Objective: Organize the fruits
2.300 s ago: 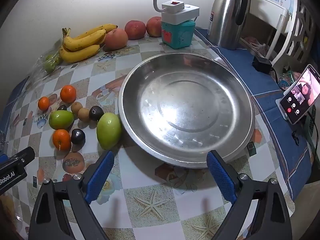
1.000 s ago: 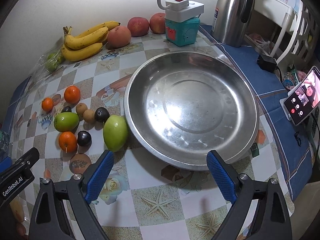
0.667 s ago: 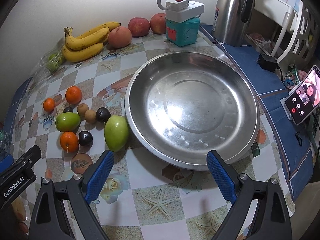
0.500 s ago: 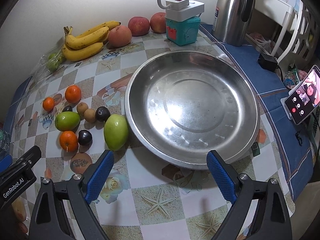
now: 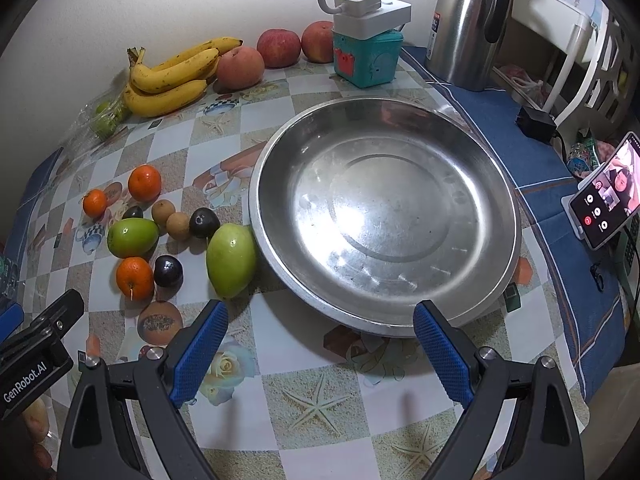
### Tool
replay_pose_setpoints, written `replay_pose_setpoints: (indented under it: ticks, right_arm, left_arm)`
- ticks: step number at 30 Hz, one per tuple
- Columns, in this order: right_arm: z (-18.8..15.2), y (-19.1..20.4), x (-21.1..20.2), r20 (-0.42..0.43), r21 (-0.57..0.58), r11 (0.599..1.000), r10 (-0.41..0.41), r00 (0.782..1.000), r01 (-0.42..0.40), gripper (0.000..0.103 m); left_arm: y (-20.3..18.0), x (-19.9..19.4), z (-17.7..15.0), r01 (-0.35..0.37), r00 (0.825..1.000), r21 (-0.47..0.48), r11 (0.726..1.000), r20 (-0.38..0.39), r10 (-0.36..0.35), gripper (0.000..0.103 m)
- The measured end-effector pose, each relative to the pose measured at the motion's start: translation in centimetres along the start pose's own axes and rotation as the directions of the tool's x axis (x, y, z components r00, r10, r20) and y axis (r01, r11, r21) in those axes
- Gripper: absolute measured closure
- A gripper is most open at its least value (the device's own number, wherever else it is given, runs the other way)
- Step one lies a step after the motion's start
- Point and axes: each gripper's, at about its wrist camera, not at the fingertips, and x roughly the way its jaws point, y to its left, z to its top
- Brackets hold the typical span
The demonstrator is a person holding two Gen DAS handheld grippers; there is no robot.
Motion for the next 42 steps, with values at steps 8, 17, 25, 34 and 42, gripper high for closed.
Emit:
replay_pose_setpoints:
  ticks: [8, 17, 25, 34, 42]
  right_arm:
    - [0.0, 0.1, 0.0, -0.001, -0.003, 1.000, -0.002, 1.000, 0.002, 0.009]
    - [-0.1, 0.3, 0.1, -0.007, -0.014, 1.000, -0.006, 1.000, 0.006, 0.009]
    - [-0.1, 0.4, 0.1, -0.008, -0.016, 1.000, -0.007, 1.000, 0.007, 0.009]
    - [-0.2, 0.4, 0.2, -0.011, -0.016, 1.000, -0.007, 1.000, 0.007, 0.009]
    - [0.3, 0.6, 0.0, -0.001, 0.002, 0.998, 0.056, 0.998, -0.056, 0.009]
  left_arm:
    - [0.0, -0.1, 0.0, 0.003, 1.000, 0.001, 1.000, 0.002, -0.003, 0.000]
    - [-0.1, -0.1, 0.0, 0.006, 1.000, 0.001, 1.000, 0.001, -0.006, 0.000]
    - [0.1, 0.0, 0.1, 0.007, 1.000, -0.003, 1.000, 0.003, -0.007, 0.000]
    - [0.0, 0.2, 0.1, 0.017, 1.000, -0.011, 1.000, 0.000, -0.017, 0.000]
    - [0.2, 1.2, 0.7, 0.069, 0.997, -0.063, 0.996, -0.043, -0.072, 0.000]
